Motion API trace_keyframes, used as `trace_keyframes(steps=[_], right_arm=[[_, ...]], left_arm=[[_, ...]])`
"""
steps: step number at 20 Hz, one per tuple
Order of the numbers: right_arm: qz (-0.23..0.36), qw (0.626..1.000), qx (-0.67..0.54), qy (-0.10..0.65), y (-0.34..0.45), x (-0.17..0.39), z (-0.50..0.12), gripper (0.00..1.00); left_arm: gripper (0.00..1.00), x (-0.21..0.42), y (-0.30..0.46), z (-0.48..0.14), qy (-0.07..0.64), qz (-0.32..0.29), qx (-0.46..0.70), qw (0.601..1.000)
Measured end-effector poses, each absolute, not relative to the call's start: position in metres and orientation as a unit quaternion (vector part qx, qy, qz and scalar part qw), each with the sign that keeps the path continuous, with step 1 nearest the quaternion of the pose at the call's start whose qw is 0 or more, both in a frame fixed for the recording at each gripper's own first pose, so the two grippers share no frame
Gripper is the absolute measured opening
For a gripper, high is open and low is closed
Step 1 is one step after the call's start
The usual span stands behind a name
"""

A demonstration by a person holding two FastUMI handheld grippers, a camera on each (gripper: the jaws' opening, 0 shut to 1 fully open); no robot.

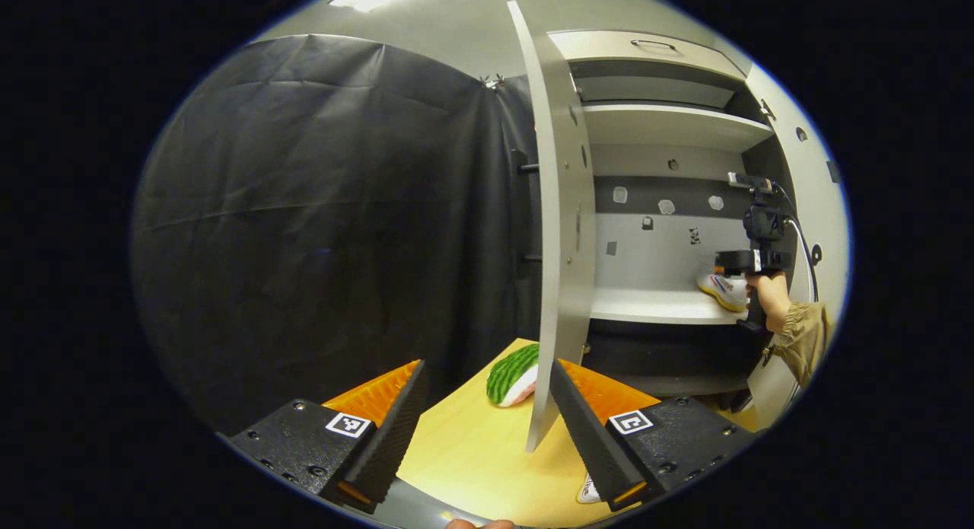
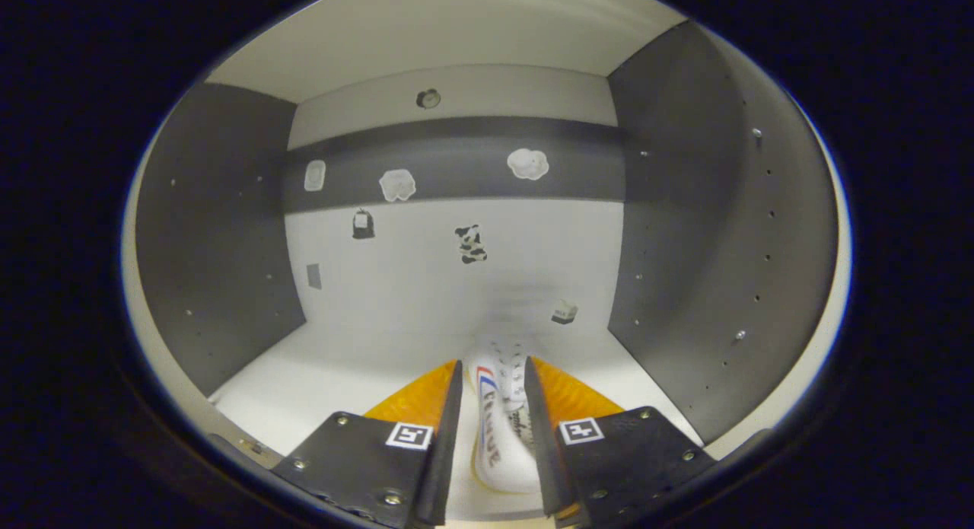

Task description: Grab one shoe with the right hand and put it into the shoe cabinet, grab the other shoe with the left hand and put it into the shoe cabinet; then close the right door with the right hand and the left door with the left hand.

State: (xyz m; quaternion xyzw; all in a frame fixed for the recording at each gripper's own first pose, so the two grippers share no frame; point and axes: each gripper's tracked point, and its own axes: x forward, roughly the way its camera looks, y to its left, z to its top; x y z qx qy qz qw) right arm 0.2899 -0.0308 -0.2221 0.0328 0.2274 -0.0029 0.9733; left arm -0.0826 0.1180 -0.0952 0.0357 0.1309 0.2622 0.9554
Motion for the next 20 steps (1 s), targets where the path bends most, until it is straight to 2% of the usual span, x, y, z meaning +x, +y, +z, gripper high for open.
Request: trace_keyframes(steps=[1,6,13,14,16,18,20], right_arm=[[0.0,0.975,0.034,0.218,-0.034,0.282,-0.213,0.46],[0.027,0.985,0.036,0.166,-0.037,0.235,-0.153,0.46],[0.032,0.996,0.0,0.082,-0.056,0.167,-0.066,0.46],[0.032,0.997,-0.005,0.074,-0.057,0.158,-0.057,0.38],[0.028,0.998,-0.02,0.058,-0.067,0.143,-0.043,0.38],[0.018,0.998,-0.045,0.043,-0.08,0.124,-0.029,0.61],[0.01,0.997,-0.058,0.04,-0.09,0.107,-0.022,0.6]], left_arm=[[0.98,-0.081,0.114,-0.101,0.137,0.254,0.035,0.957],[1.0,-0.069,0.083,-0.14,0.18,0.192,0.017,0.965],[0.97,-0.069,0.041,-0.216,0.269,0.101,0.0,0.958],[0.97,-0.067,0.038,-0.226,0.281,0.092,0.002,0.955],[0.97,-0.068,0.029,-0.25,0.307,0.065,-0.001,0.949],[0.96,-0.07,0.015,-0.281,0.345,0.033,-0.017,0.938],[0.95,-0.068,0.01,-0.308,0.374,0.014,-0.035,0.926]])
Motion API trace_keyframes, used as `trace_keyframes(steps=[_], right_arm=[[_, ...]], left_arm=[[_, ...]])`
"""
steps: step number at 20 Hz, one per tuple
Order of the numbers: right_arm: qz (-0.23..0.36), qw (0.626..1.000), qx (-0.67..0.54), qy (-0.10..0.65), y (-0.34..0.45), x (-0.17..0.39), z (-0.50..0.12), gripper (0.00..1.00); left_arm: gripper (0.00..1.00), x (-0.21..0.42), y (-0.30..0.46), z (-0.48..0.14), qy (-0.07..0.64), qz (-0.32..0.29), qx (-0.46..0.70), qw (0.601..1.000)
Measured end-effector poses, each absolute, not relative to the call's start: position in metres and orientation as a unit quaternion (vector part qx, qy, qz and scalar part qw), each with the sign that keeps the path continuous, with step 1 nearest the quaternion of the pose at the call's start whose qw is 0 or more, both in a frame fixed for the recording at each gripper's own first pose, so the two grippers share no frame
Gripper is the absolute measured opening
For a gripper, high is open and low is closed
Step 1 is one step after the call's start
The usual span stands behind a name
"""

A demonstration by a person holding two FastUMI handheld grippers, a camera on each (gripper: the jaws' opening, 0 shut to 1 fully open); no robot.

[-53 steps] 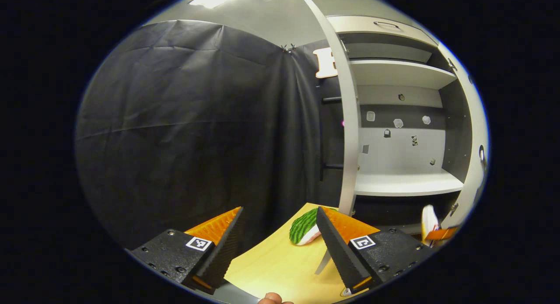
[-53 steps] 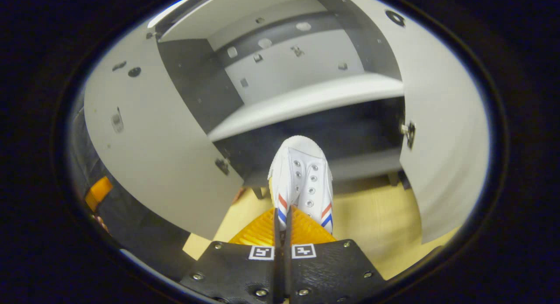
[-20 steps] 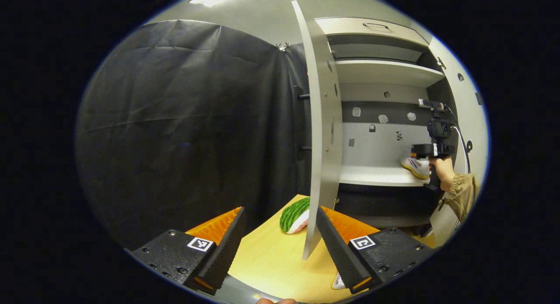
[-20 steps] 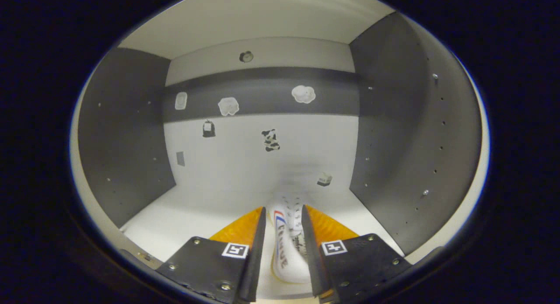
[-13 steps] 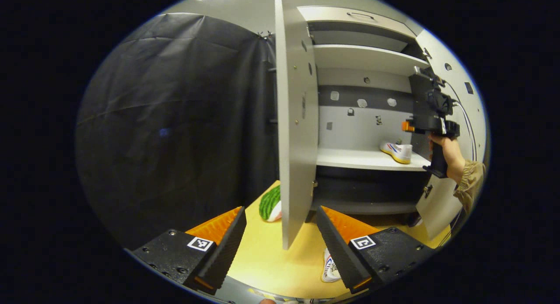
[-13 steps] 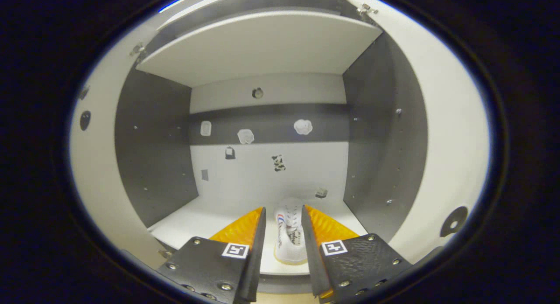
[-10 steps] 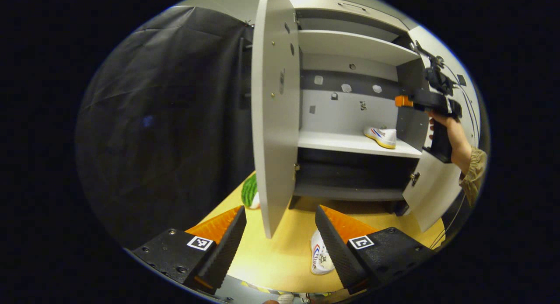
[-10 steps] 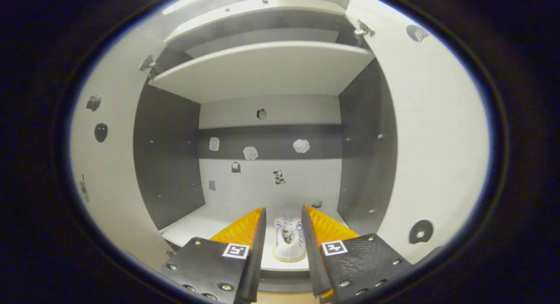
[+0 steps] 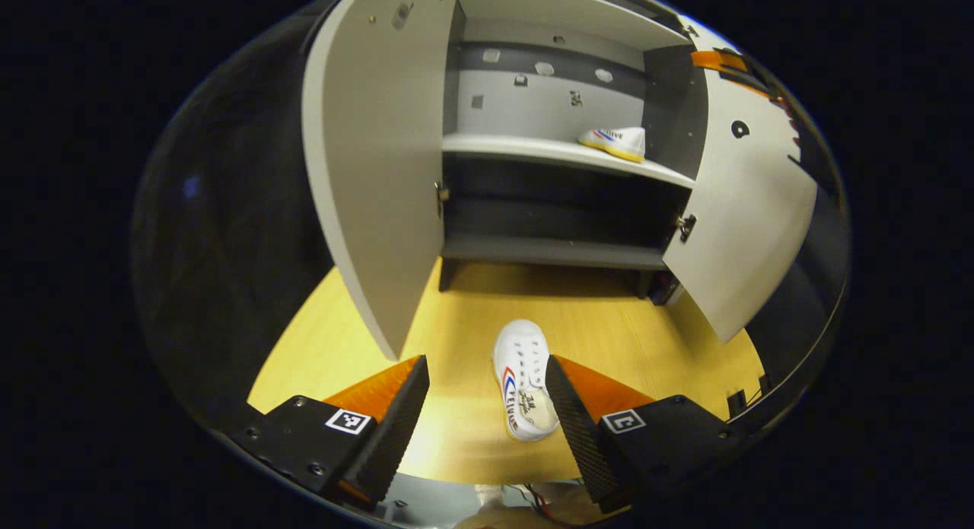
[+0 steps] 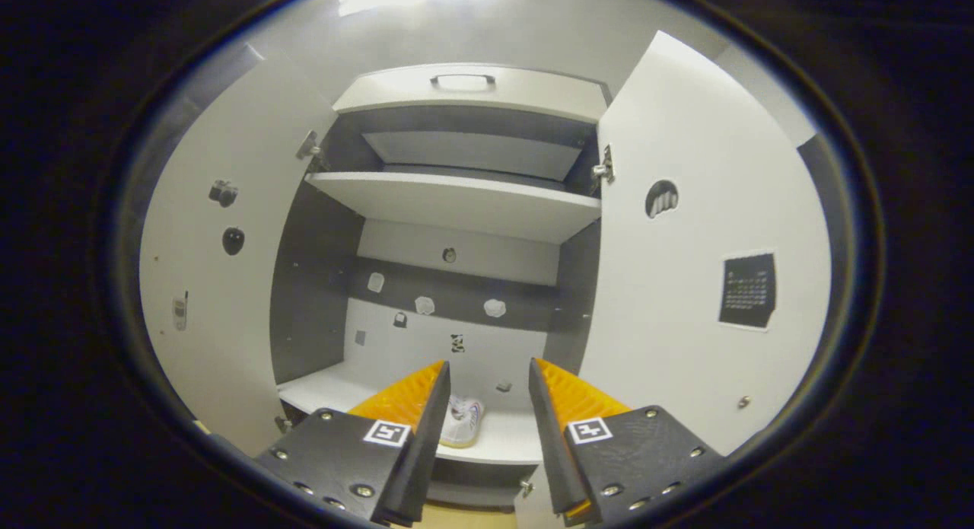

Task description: Grab one shoe with the right hand and put it into the shoe cabinet, grab the other shoe with the left hand and put it into the shoe cabinet; then close the right door with the right hand and the left door with the left hand.

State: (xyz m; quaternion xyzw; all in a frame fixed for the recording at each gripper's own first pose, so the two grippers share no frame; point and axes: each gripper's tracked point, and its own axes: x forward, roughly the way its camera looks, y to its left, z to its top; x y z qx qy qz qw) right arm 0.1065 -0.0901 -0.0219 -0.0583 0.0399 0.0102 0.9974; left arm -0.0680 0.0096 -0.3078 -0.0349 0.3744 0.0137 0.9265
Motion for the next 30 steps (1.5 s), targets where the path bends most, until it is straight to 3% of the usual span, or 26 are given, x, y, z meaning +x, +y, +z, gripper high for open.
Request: trace_keyframes(steps=[9,11,12,14,16,17,19,20,21,23,25,30], right_arm=[[-0.07,0.992,-0.102,0.013,-0.15,0.037,0.011,0.61],[-0.089,0.99,-0.113,0.011,-0.161,0.022,0.016,0.62],[-0.1,0.988,-0.119,0.011,-0.168,0.015,0.017,0.62],[-0.122,0.984,-0.131,0.014,-0.18,-0.002,0.021,0.6],[-0.149,0.978,-0.147,0.017,-0.195,-0.017,0.024,0.6],[-0.163,0.974,-0.156,0.02,-0.202,-0.025,0.025,0.6],[-0.188,0.967,-0.167,0.022,-0.213,-0.039,0.027,0.59],[-0.199,0.966,-0.166,0.025,-0.216,-0.046,0.028,0.6],[-0.208,0.964,-0.164,0.027,-0.221,-0.052,0.027,0.59],[-0.232,0.958,-0.163,0.031,-0.233,-0.063,0.026,0.6],[-0.256,0.952,-0.167,0.029,-0.244,-0.072,0.03,0.6],[-0.284,0.942,-0.177,0.004,-0.263,-0.079,0.053,0.6]], left_arm=[[0.9,-0.049,-0.002,-0.417,0.482,-0.041,-0.06,0.873],[0.83,-0.042,-0.004,-0.44,0.505,-0.05,-0.065,0.859],[0.87,-0.04,-0.005,-0.45,0.517,-0.052,-0.069,0.852],[0.81,-0.036,-0.006,-0.469,0.541,-0.056,-0.077,0.836],[0.85,-0.034,-0.006,-0.485,0.559,-0.059,-0.077,0.824],[0.77,-0.036,-0.005,-0.494,0.566,-0.058,-0.072,0.819],[0.76,-0.036,-0.011,-0.5,0.572,-0.064,-0.079,0.814],[0.69,-0.035,-0.014,-0.502,0.574,-0.069,-0.079,0.812],[0.7,-0.036,-0.021,-0.501,0.572,-0.082,-0.087,0.812],[0.45,-0.036,-0.021,-0.504,0.574,-0.08,-0.076,0.811],[0.41,-0.034,-0.019,-0.502,0.572,-0.068,-0.086,0.813],[0.09,-0.029,-0.014,-0.492,0.55,-0.049,-0.113,0.826]])
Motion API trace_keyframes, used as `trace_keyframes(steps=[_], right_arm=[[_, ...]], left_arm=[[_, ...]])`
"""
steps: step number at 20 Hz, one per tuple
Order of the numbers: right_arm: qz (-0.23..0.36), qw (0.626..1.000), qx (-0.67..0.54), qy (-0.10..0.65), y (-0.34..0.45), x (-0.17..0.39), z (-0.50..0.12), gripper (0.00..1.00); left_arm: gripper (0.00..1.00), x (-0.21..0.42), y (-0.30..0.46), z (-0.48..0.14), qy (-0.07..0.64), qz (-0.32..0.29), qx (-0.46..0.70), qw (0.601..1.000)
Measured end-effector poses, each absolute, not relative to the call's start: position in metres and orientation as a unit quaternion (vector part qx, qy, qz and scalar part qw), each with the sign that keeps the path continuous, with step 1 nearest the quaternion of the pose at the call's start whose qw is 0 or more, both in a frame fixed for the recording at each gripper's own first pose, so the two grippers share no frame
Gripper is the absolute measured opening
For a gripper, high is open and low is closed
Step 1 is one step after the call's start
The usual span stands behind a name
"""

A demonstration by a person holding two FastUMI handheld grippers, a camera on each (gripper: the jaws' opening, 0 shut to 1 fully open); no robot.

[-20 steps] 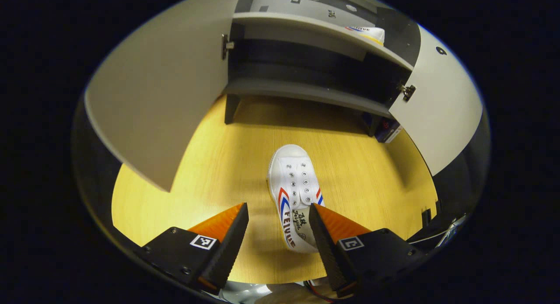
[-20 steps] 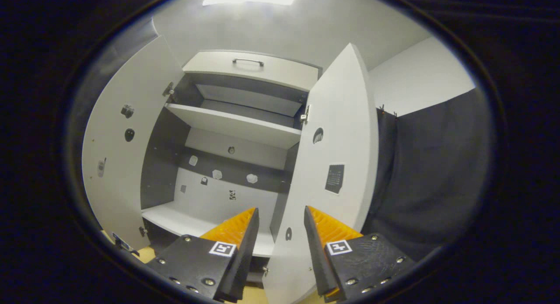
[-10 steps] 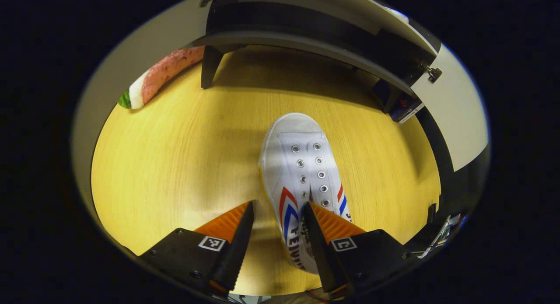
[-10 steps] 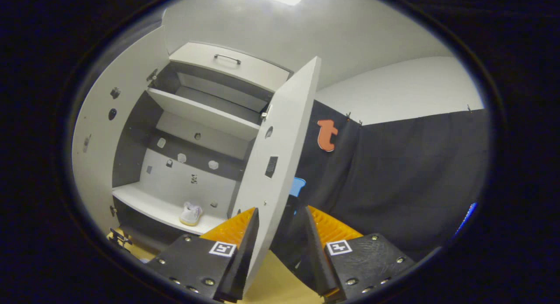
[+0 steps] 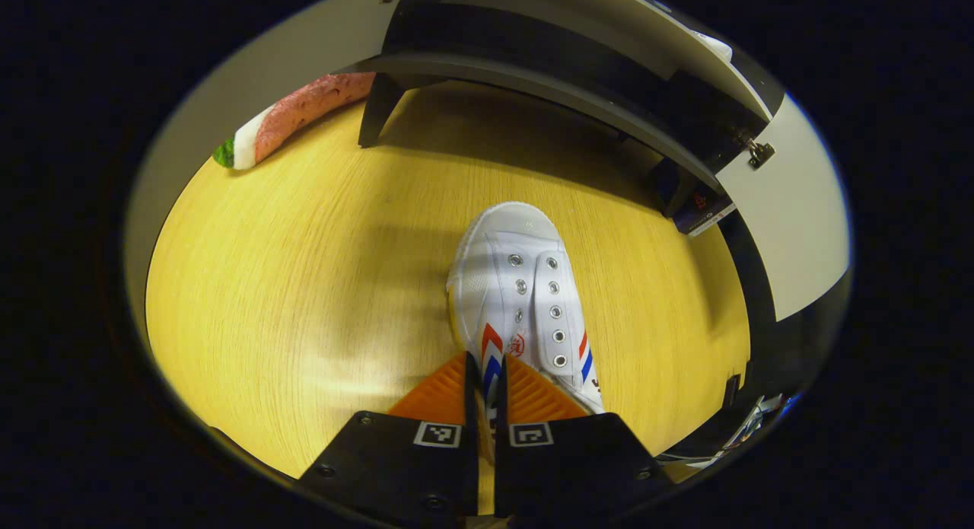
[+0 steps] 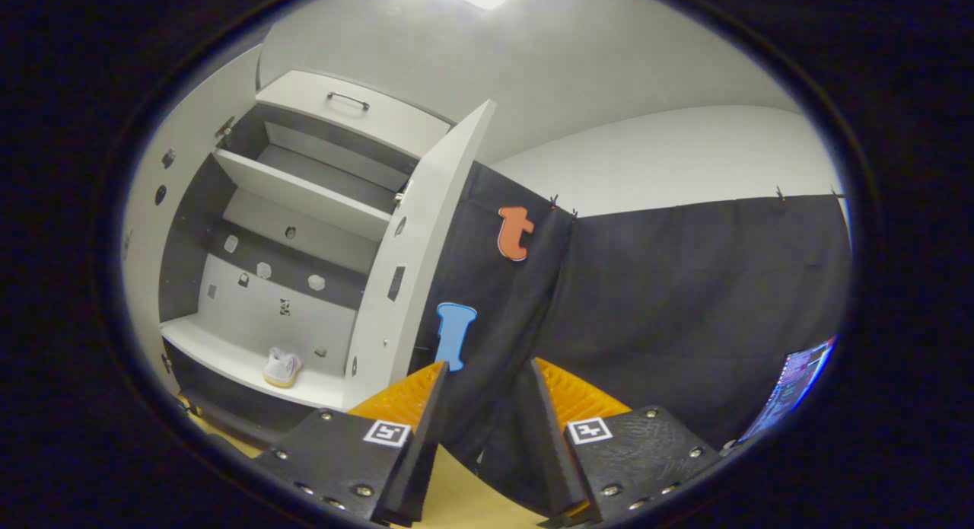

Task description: Grab one shoe with the right hand and put it into the shoe cabinet, grab the other shoe with the left hand and put it into the shoe cabinet; then close the right door with the right hand and the left door with the left hand.

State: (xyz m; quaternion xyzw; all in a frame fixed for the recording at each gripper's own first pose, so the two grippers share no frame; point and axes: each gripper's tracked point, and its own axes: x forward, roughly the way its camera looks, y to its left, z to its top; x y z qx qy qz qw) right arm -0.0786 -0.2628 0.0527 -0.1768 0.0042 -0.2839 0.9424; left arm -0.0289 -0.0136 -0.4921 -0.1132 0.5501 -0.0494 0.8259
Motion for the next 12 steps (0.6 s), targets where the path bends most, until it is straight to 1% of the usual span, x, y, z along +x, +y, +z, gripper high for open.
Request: trace_keyframes(steps=[2,4,7,10,12], right_arm=[[-0.299,0.938,-0.176,-0.006,-0.272,-0.083,0.061,0.6],[-0.313,0.936,-0.161,-0.016,-0.282,-0.09,0.065,0.6],[-0.33,0.932,-0.147,-0.01,-0.302,-0.104,0.056,0.6],[-0.349,0.928,-0.128,-0.001,-0.323,-0.121,0.049,0.61],[-0.344,0.931,-0.121,0.006,-0.332,-0.124,0.042,0.6]], left_arm=[[0.04,-0.022,-0.009,-0.484,0.535,-0.063,-0.058,0.84],[0.04,-0.006,-0.014,-0.469,0.512,-0.09,-0.022,0.854],[0.04,0.005,-0.007,-0.434,0.475,-0.114,-0.003,0.873],[0.04,0.015,-0.003,-0.39,0.422,-0.128,-0.009,0.897],[0.04,0.011,-0.001,-0.382,0.388,-0.134,-0.009,0.912]])
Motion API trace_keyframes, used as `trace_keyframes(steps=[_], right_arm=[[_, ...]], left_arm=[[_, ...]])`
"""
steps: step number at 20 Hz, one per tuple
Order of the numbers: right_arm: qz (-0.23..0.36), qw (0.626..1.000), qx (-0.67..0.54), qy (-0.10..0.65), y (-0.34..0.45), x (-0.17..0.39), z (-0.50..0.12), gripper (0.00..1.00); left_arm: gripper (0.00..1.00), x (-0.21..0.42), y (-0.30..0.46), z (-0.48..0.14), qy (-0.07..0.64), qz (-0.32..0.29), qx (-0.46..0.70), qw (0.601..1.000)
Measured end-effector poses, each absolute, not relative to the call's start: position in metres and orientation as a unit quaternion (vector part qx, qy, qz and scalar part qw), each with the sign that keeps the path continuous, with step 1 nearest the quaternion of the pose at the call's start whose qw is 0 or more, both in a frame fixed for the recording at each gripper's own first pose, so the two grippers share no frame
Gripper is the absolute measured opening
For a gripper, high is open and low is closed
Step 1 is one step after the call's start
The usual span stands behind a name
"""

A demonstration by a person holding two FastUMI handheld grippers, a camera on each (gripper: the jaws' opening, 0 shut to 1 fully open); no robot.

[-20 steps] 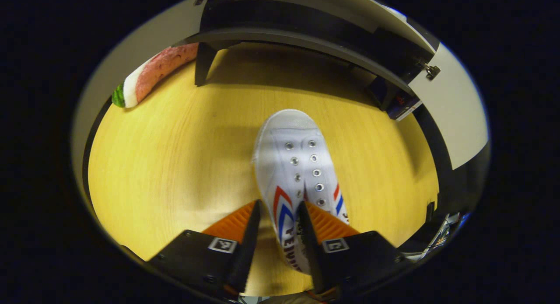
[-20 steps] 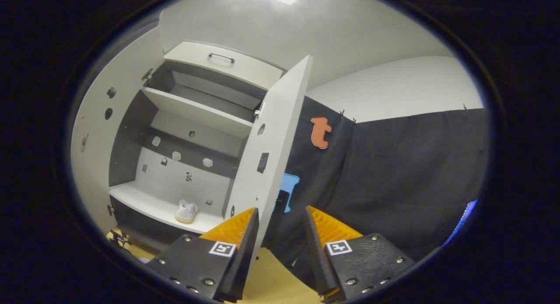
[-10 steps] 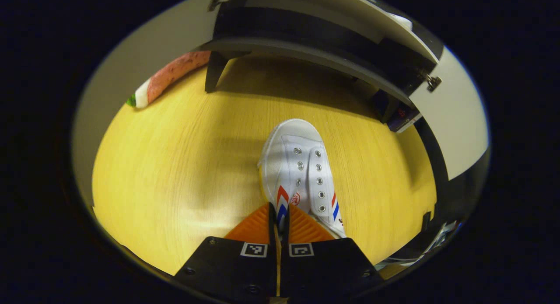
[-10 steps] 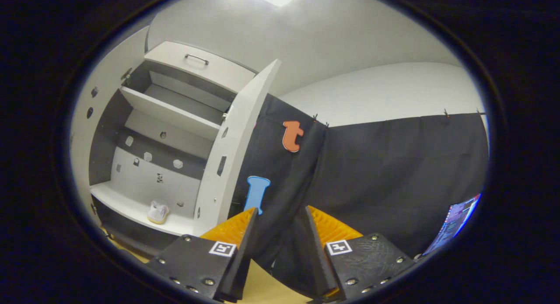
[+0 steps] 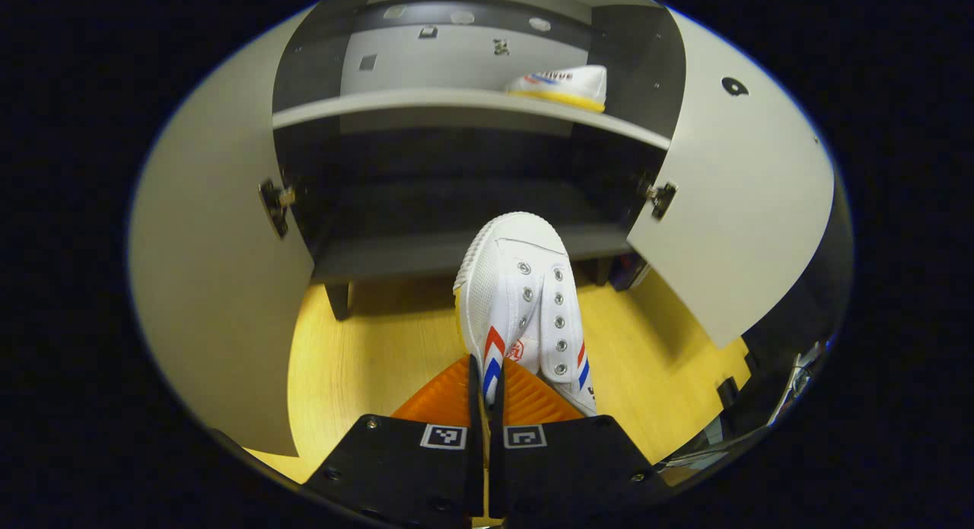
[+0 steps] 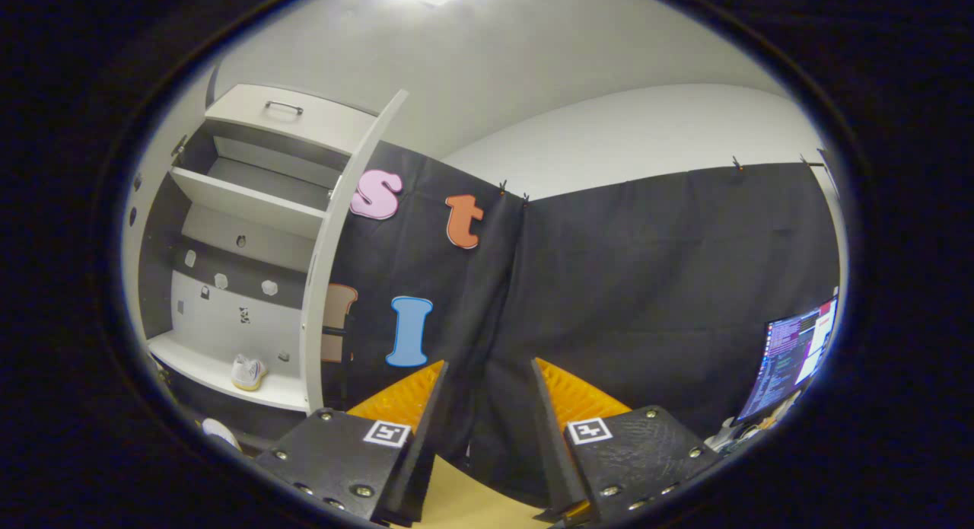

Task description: Grab one shoe with the right hand and put it into the shoe cabinet, grab the other shoe with the left hand and put it into the shoe cabinet; then close the right door with the right hand and the left door with the left hand.

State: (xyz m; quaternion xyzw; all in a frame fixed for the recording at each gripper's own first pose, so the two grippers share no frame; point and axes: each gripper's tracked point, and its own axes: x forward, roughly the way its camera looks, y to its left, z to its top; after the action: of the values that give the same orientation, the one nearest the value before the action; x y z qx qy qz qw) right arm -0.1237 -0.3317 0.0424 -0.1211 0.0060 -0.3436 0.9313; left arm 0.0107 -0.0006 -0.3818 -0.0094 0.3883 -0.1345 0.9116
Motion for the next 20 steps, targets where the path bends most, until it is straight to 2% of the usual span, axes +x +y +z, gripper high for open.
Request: trace_keyframes(steps=[6,13,17,20], right_arm=[[-0.335,0.938,-0.088,0.016,-0.342,-0.12,0.034,0.6],[-0.348,0.933,-0.085,0.024,-0.35,-0.131,0.025,0.6],[-0.366,0.927,-0.072,0.038,-0.36,-0.149,0.014,0.62],[-0.388,0.917,-0.084,0.045,-0.366,-0.166,0.012,0.59]], left_arm=[[0.04,0.014,-0.003,-0.395,0.294,-0.142,-0.048,0.944],[0.03,0.011,-0.003,-0.393,0.197,-0.115,-0.062,0.972],[0.03,0.01,-0.004,-0.393,0.166,-0.103,-0.056,0.979],[0.03,0.011,-0.006,-0.403,0.167,-0.093,-0.058,0.98]])
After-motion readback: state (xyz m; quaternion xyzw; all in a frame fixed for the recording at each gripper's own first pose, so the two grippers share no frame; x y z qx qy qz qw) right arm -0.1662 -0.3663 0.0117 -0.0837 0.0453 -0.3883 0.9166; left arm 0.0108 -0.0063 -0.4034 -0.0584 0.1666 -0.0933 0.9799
